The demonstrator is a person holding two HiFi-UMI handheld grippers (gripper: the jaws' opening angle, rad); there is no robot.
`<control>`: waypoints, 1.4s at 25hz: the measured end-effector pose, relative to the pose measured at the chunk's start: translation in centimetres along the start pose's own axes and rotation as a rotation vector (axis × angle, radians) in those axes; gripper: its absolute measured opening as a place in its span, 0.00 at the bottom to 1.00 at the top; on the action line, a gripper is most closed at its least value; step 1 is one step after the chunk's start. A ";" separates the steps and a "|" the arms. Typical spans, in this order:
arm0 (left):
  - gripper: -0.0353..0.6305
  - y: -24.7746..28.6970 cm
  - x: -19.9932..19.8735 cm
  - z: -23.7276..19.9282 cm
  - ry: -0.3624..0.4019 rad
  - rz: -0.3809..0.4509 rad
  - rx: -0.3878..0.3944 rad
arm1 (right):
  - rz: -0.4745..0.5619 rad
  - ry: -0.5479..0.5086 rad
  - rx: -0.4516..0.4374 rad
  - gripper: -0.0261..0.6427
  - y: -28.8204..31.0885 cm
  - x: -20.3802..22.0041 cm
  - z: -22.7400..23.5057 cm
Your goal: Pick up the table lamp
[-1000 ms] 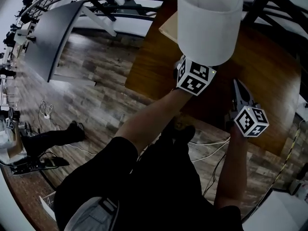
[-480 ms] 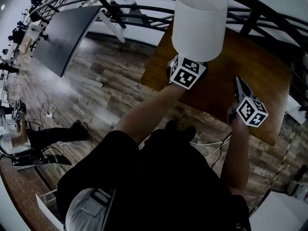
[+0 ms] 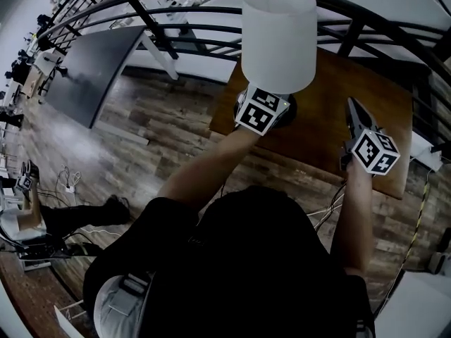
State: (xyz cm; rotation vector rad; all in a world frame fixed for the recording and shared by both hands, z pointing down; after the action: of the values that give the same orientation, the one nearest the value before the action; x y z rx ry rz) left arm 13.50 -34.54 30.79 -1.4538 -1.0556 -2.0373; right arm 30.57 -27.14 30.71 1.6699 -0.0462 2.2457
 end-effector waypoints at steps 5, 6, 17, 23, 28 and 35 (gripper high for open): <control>0.14 -2.3 -0.3 -1.2 0.026 -0.005 0.032 | -0.010 0.002 0.005 0.05 -1.2 0.5 -1.2; 0.14 -2.7 -0.3 -1.5 0.035 -0.009 0.035 | -0.014 -0.002 0.012 0.05 -1.4 0.5 -1.2; 0.14 -5.1 0.0 -4.9 0.043 -0.004 -0.013 | -0.050 -0.064 0.041 0.05 -3.6 0.4 -0.5; 0.14 -5.4 1.3 -5.8 0.037 -0.026 -0.025 | -0.058 -0.069 0.054 0.05 -3.8 1.0 -0.1; 0.14 -5.5 1.0 -5.8 0.027 -0.015 -0.025 | -0.063 -0.068 0.038 0.05 -3.4 1.1 -0.5; 0.14 -5.6 0.7 -5.4 0.028 -0.014 -0.027 | -0.066 -0.062 0.024 0.05 -3.4 1.4 -0.6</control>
State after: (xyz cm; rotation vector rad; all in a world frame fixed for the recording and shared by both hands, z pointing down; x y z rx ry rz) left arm 6.02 -35.19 28.70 -1.4311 -1.0340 -2.0832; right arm 30.66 -23.51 31.21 1.7278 0.0212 2.1543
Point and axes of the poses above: the fingertips, and each gripper's own axes: y forward along the fingers, z to its right, x out of its underside, the point moved 2 cm from there along -y, backward along the fingers
